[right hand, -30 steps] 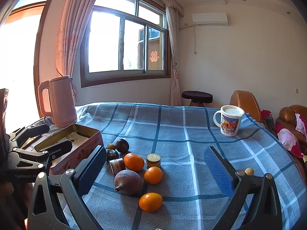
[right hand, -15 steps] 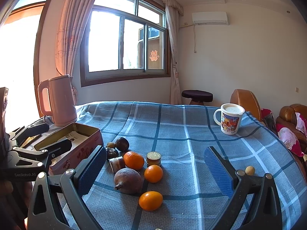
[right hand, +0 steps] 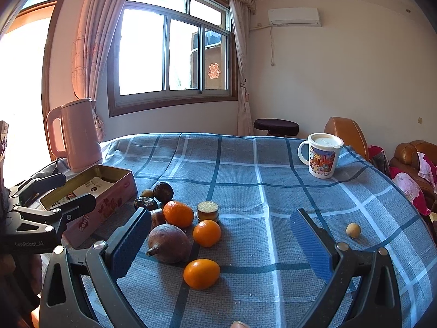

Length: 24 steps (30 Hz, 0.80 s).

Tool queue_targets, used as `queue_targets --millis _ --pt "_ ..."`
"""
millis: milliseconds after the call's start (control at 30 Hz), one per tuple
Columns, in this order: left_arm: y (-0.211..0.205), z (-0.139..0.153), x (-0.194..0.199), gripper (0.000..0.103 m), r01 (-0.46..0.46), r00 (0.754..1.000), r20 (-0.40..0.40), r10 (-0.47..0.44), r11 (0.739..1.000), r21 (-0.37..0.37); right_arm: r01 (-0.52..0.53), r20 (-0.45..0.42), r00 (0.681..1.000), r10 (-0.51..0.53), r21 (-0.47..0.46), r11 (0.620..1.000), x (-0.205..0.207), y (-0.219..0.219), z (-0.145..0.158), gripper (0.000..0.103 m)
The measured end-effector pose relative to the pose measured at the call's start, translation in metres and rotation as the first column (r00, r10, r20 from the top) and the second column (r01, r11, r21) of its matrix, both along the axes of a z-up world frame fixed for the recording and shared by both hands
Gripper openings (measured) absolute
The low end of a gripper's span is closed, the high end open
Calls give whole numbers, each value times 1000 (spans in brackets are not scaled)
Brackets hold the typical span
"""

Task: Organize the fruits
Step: 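Grasp an orange with the right tool while the left tool grasps the purple-brown fruit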

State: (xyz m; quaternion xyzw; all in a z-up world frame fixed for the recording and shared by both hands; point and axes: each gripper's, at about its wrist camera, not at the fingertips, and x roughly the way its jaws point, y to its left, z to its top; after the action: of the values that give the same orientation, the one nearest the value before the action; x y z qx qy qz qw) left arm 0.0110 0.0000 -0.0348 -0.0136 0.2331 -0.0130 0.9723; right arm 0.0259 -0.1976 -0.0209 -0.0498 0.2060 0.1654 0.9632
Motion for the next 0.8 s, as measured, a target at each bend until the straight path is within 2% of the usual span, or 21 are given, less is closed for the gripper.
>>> queue_targets --millis 67,233,333,400,567,667,800 --pt "-5 -4 3 103 25 1000 -18 -25 1000 -3 12 -6 1000 -12 -31 999 0 -1 -8 102" --pt "-16 -9 8 103 51 998 -40 -51 999 -2 -16 -71 997 13 -39 999 7 -6 -29 101" --pt "-18 -12 13 103 60 997 -54 -61 998 -16 -52 -120 992 45 -54 997 12 -2 -40 90" --pt "-18 -14 16 103 65 996 -67 -66 998 -22 -80 -149 986 70 -63 995 15 2 -45 79" --pt "-23 -19 23 103 93 991 -97 -97 995 -47 -121 -200 974 105 -74 990 19 10 -55 65" --pt "-28 -20 26 102 114 987 -111 -119 992 -48 -135 -232 966 114 -77 988 24 13 -57 62" --pt "-36 -22 30 101 134 982 -127 -138 990 -44 -191 -297 943 154 -101 976 29 20 -65 43"
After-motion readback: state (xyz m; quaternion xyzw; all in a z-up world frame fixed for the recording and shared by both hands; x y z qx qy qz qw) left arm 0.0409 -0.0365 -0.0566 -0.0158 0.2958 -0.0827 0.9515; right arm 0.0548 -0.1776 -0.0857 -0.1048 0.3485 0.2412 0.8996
